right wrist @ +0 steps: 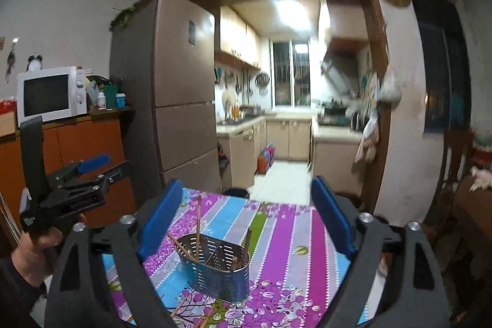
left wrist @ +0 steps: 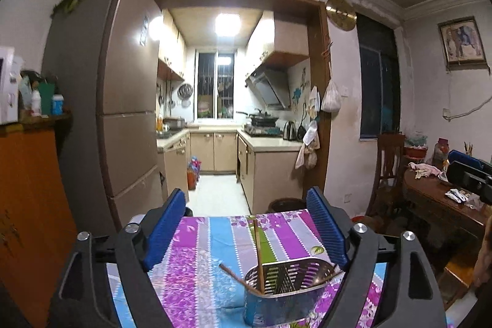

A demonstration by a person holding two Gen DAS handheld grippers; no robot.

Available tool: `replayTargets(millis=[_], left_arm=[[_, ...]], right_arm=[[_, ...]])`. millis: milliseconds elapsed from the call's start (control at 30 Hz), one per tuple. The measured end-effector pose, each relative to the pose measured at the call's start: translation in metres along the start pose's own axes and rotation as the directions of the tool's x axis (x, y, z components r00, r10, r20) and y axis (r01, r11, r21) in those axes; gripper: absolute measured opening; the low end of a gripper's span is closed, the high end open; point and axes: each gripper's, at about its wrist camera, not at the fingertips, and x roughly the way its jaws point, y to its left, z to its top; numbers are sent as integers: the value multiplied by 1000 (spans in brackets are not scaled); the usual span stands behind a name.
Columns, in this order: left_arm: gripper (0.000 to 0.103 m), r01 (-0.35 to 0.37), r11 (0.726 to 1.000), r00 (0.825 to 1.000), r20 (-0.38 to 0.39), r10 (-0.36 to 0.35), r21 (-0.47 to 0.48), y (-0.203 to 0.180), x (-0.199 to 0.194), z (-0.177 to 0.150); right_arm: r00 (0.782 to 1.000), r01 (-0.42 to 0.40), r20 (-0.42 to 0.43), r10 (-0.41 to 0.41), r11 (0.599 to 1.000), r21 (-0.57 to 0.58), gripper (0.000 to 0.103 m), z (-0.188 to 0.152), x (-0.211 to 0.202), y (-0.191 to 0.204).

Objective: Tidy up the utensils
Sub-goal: 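Open both grippers to release the chopsticks and pull back from the holder, then lower the right gripper onto a chopstick and close it while the left gripper grasps another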

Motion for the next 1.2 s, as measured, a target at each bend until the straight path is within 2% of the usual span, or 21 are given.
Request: replayTargets(millis=[67,400,600,767,900,1000,1100,1200], left_arm=[[84,8,1000,1000,18,-8,6,-1,-23,1],[87,13,1000,992,125,-15,16,-16,-119,-3],[88,14,999,987,158,-18,29,-26,-166,-28],[88,11,999,991,136,-18,50,-31,-191,-69],[88,18,998,998,64,-22,68,-31,-196,-117],[88,26,998,999,-28,-24,59,-31,-191,-162],[88,46,998,992,-121,-42,32,-28,-181,-202],[88,76,997,977,-203,-70,24,-32,-170,-240]], right_arm=[[1000,2,29,-1,1000,-20,92,-5,-21,10],[994,4,114,2,999,-54,97,-25,-74,47],[989,3,148,6,998,-60,97,-38,-98,58],[985,9,171,0,999,-50,97,-60,-121,64],[987,13,161,-6,999,-43,97,-92,-133,68],[990,33,139,-26,998,-49,97,-123,-137,74],[995,37,94,-33,998,-47,97,-151,-137,77],[999,32,45,-31,999,-32,97,-177,-135,78]])
